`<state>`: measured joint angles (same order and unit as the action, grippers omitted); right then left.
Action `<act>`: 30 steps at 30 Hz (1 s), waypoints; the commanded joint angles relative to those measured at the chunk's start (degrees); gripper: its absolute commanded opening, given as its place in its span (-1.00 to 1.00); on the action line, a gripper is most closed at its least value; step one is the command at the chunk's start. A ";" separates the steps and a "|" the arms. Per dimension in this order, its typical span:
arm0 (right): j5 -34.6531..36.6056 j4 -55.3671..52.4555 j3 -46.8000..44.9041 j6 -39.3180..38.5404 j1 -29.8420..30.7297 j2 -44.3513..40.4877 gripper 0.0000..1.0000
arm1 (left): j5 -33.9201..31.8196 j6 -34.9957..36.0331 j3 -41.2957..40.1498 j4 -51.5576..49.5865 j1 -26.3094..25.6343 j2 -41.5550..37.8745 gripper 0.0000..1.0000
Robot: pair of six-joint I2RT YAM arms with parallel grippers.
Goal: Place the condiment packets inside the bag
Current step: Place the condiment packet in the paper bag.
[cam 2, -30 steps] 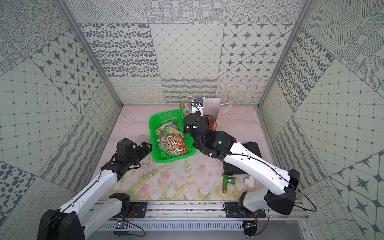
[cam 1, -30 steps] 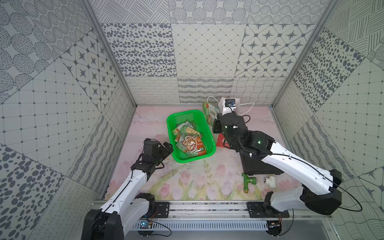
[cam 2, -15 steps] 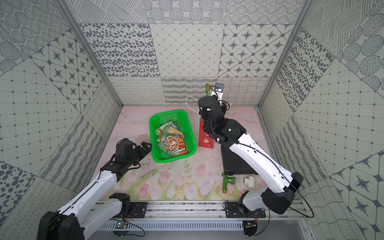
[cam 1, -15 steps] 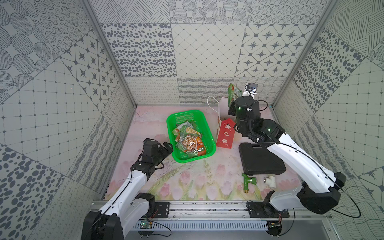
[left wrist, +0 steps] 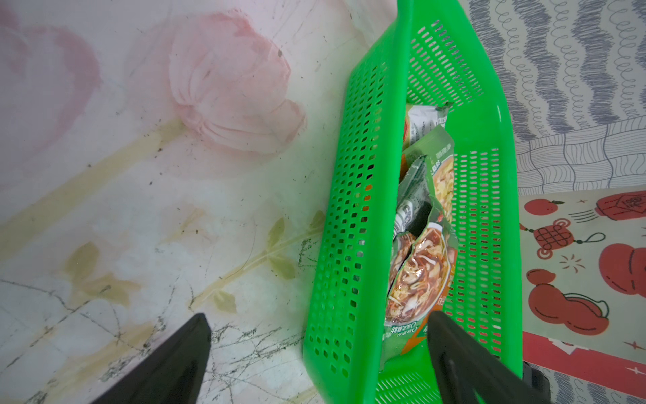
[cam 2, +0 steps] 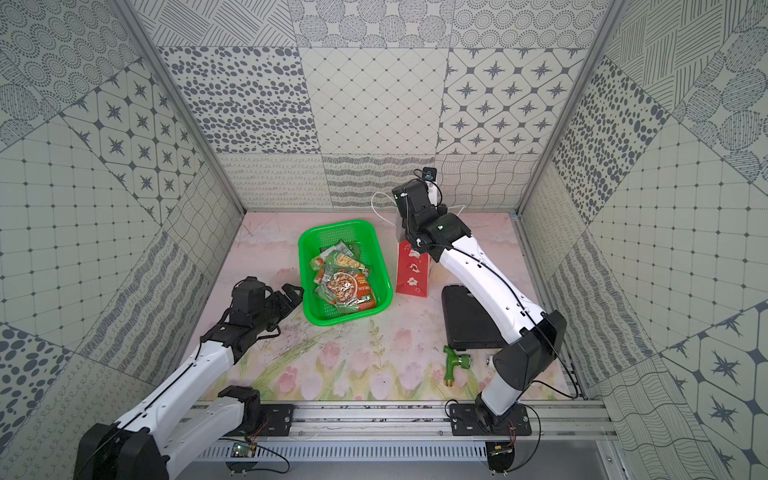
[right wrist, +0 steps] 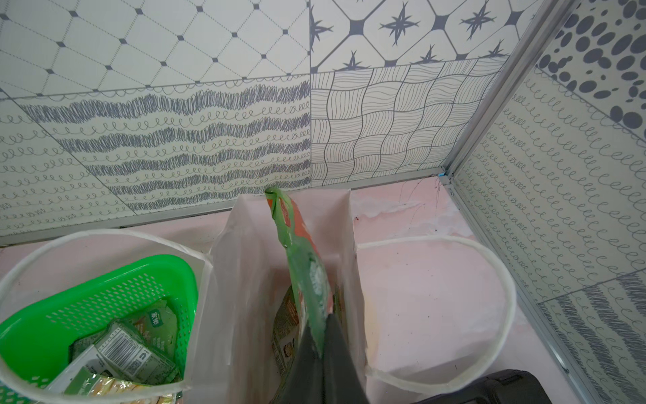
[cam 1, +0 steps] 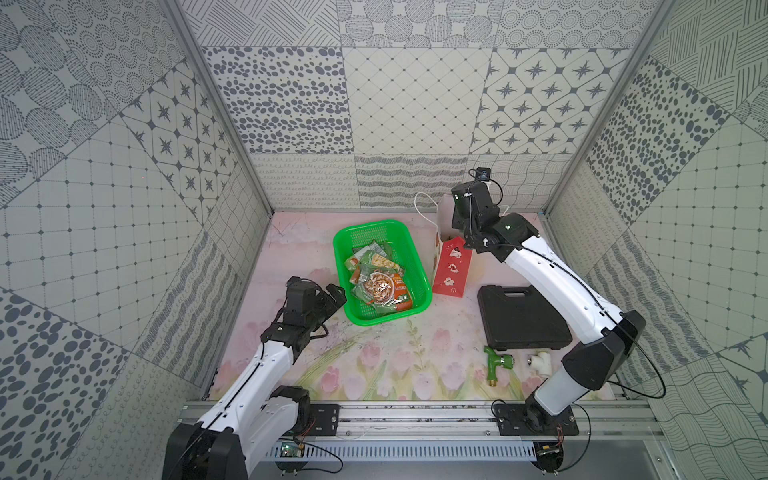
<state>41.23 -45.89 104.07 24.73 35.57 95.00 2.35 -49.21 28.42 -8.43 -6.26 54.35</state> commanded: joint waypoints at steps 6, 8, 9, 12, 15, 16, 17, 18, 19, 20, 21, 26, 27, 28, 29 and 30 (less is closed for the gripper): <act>-4.90 -5.35 4.08 2.95 -1.14 2.23 -1.00 | -0.41 2.10 0.23 -0.14 0.09 -1.24 0.99; -5.75 -5.44 3.48 2.97 -1.51 1.78 -1.00 | -0.37 2.19 -0.02 0.04 0.10 -1.60 0.99; -6.24 -5.44 3.27 2.89 -1.77 1.59 -1.00 | -0.41 2.21 -0.01 0.07 0.11 -1.74 0.99; -8.05 -5.48 2.89 2.73 -2.47 1.54 -1.00 | -0.50 2.62 -0.04 0.06 -0.03 -1.77 0.99; -9.58 -5.48 2.45 2.56 -3.04 1.53 -0.65 | -0.25 2.91 -0.03 0.49 -0.19 -1.96 0.99; -9.99 -5.53 2.44 2.45 -3.30 1.42 -0.56 | -0.16 3.04 -0.04 0.50 -0.24 -1.97 0.99; -10.44 -5.53 2.45 2.35 -3.47 1.28 -0.45 | -0.15 3.13 -0.05 0.61 -0.32 -2.04 0.99; -10.76 -5.53 2.40 2.31 -3.69 1.16 -0.38 | -0.07 3.14 -0.03 0.68 -0.45 -2.05 0.99; -11.07 -5.53 2.40 2.08 -3.80 0.83 -0.33 | 0.01 3.16 0.03 0.74 -0.50 -2.06 0.99; -11.42 -5.53 2.32 2.03 -3.93 0.48 -0.29 | 0.17 3.21 0.12 0.66 -0.51 -2.06 0.99; -11.67 -5.53 2.12 1.95 -4.13 0.03 -0.25 | 0.41 3.31 0.14 0.71 -0.61 -2.17 0.99; -14.00 -5.42 0.79 1.00 -4.97 -2.39 -0.04 | 1.59 4.41 0.19 1.90 -1.78 -2.63 0.99; -14.40 -5.35 0.54 0.76 -5.03 -2.74 -0.02 | 1.51 4.60 0.23 1.92 -2.10 -2.77 0.99; -14.82 -5.20 0.30 0.46 -5.06 -3.25 0.03 | 1.46 4.89 0.24 2.08 -2.32 -3.05 0.99; -15.44 -4.95 -0.11 0.30 -5.03 -3.71 0.05 | 1.56 5.10 0.23 2.17 -2.53 -3.34 0.99; -16.03 -4.73 -0.34 0.20 -4.99 -4.06 0.07 | 1.54 5.26 0.25 2.27 -2.76 -3.68 0.99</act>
<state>27.44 -52.36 104.73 26.00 30.76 93.56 2.79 -46.72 28.45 -8.34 -8.12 51.62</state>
